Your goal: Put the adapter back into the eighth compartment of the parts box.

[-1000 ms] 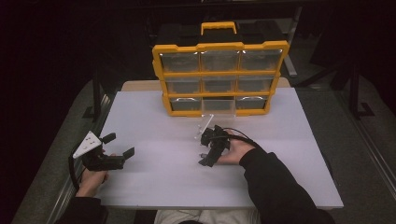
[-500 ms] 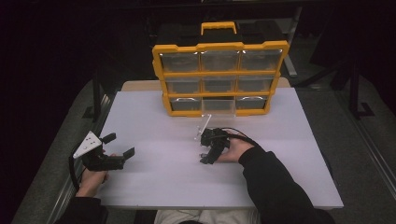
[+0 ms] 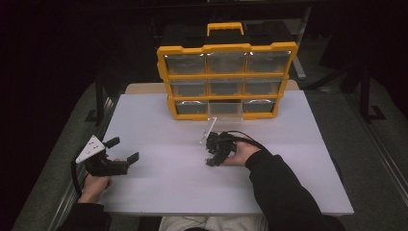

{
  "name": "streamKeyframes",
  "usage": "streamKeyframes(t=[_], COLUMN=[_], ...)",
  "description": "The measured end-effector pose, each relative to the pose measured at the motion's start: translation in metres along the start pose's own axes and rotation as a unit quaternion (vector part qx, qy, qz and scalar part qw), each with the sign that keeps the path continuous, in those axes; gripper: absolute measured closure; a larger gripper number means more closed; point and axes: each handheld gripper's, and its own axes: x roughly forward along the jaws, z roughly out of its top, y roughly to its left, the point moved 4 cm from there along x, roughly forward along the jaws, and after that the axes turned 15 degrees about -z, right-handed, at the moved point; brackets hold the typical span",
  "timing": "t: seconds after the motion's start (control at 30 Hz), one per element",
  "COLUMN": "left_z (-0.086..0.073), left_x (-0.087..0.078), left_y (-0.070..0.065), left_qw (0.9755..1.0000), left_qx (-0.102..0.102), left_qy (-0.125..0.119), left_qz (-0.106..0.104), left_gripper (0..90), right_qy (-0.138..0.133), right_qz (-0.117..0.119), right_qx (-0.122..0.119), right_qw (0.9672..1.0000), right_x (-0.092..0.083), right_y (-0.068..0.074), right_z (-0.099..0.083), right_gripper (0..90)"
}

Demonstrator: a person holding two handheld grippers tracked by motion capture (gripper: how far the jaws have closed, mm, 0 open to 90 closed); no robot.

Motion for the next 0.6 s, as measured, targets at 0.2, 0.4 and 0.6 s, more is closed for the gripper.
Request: streamKeyframes(t=[0.2,0.4,0.6], left_z=[0.0,0.0,0.0], left_x=[0.0001,0.0,0.0002], left_y=[0.0001,0.0,0.0], left_qw=[1.0,1.0,1.0], left_qx=[0.0,0.0,0.0], left_qy=[0.0,0.0,0.0], left_qz=[0.0,0.0,0.0], left_gripper=[0.0,0.0,0.0], right_qy=[0.013,0.021,0.026], right_qz=[0.009,0.016,0.018], right_qx=[-0.012,-0.022,-0.025], right_qw=[0.9998,0.9994,0.9992], right_x=[-0.0017,-0.0015,0.0012], right_y=[-0.0015,-0.0002,0.0006], right_z=[0.003,0.0055,0.0054], right_gripper=[56.6,61.5,66.8])
